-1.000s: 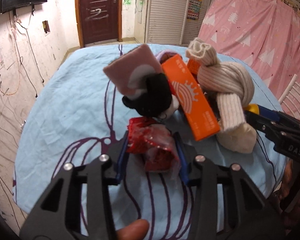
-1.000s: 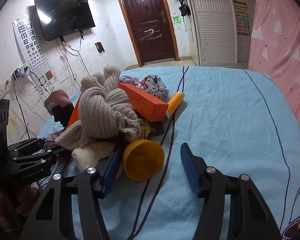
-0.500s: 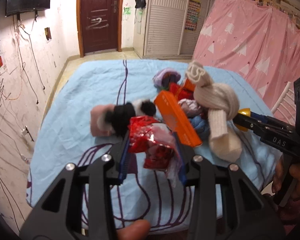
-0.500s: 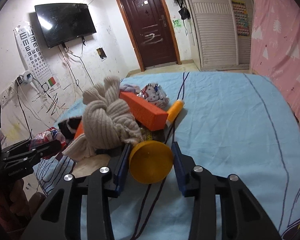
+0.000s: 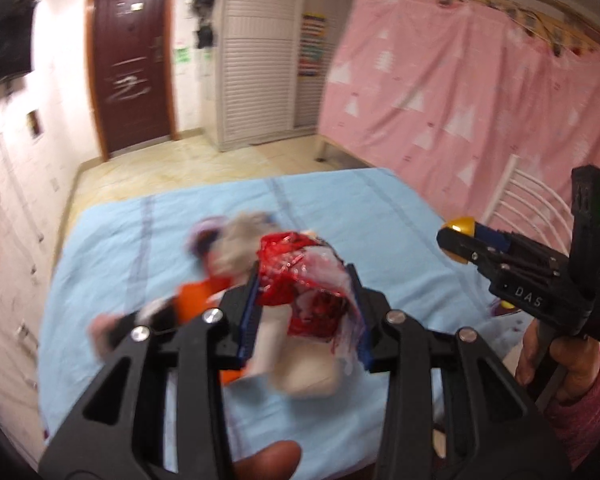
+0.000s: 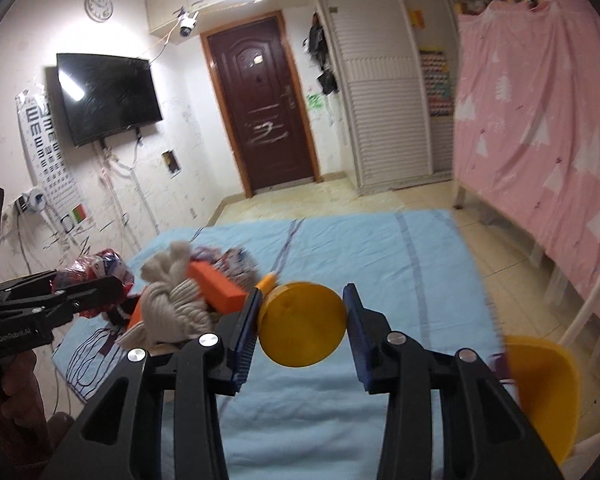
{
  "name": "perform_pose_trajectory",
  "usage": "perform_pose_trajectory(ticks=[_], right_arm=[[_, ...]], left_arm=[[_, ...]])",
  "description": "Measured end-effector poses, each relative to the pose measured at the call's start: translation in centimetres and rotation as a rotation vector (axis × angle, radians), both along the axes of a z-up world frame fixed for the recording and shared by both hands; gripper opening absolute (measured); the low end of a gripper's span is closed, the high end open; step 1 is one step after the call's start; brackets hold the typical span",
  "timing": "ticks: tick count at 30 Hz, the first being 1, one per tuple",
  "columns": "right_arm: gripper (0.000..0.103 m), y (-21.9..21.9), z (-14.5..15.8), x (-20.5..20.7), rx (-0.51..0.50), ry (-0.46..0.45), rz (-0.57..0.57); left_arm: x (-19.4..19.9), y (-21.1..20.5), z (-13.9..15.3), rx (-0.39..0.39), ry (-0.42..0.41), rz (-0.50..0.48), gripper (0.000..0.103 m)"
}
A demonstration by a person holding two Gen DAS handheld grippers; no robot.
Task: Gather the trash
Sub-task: 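Carry both items to the yellow bin and open both tools over it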
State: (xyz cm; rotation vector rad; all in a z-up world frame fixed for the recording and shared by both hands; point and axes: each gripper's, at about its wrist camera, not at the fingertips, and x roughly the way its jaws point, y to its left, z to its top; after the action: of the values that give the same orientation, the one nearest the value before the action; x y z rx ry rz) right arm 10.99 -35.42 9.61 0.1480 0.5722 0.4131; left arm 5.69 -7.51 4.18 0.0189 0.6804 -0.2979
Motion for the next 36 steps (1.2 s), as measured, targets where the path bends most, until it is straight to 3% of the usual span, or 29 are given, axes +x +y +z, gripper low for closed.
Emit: perform_pose_trajectory(ticks=[10, 22, 25, 27, 29, 36], right_arm=[[0.035, -12.2, 1.9, -2.4, -0.019, -0.078, -0.255], [0.035, -21.2, 0.0, -3.4, 0.007, -0.092, -0.387], [0.035, -22.9, -1.0, -3.5, 0.031, -0.083, -0.410], [0.035, -23.4, -1.5, -3.3, 0.044, -0.075, -0.413], [0.035, -24.0, -1.9, -3.7, 0.053, -0.071, -0.413], [0.035, -24.3, -2.9, -3.6, 0.072, -0.051, -0.412]], left_arm=[[3.9, -14.4, 0.1, 0.040, 0.048, -0.245, 0.037], [6.1, -29.0, -3.6, 0.075, 0.172, -0.416, 0.037], [6.4, -30.7, -4.6, 0.096, 0.193, -0.432, 0.040], [6.5, -31.8, -5.0, 0.111, 0.198, -0.448, 0.057], [6.7, -32.5, -5.2, 0.121, 0.195, -0.441, 0.063], [7.9, -30.9, -5.4, 0.114, 0.223, -0.368, 0.065]])
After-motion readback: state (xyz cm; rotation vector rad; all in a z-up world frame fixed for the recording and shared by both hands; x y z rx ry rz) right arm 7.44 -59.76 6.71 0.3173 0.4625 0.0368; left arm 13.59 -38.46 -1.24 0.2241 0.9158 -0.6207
